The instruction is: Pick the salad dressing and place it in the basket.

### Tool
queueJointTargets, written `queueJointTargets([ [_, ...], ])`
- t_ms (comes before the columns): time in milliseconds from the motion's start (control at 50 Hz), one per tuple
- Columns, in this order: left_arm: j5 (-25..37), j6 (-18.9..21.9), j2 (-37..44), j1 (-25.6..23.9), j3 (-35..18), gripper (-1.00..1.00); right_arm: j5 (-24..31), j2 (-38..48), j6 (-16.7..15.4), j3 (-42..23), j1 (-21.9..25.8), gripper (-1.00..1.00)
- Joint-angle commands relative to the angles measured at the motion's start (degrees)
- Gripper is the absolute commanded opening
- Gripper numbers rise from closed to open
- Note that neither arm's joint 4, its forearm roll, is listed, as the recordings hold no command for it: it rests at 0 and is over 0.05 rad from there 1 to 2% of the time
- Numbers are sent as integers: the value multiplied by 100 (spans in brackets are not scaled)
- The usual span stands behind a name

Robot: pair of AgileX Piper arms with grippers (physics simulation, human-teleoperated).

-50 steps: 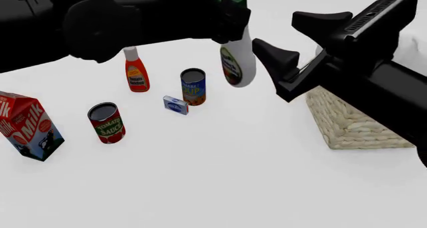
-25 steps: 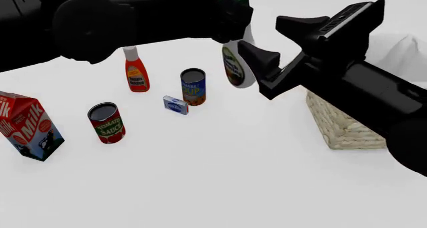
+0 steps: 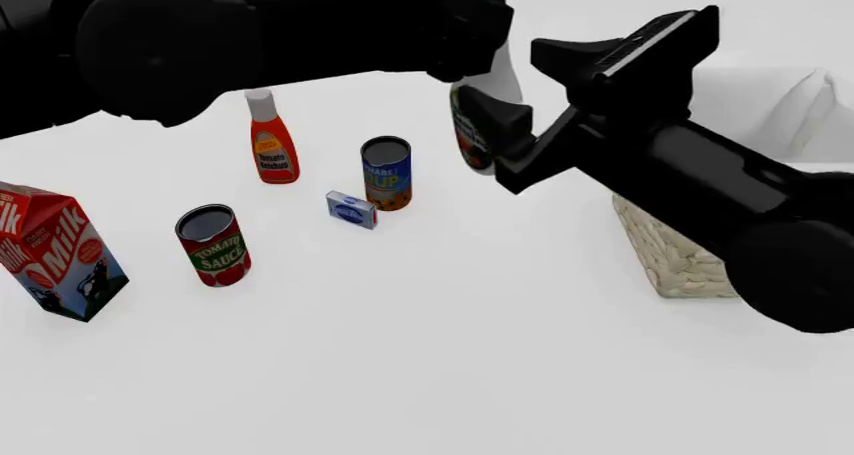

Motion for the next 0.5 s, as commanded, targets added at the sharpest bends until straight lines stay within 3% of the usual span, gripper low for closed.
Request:
queueJointTargets([
  [20,28,72,-130,-66,-34,-100,-68,218,0,-90,-32,100],
  [500,65,88,-244,-120,-1,-100,-145,439,-40,-189,-24,100],
])
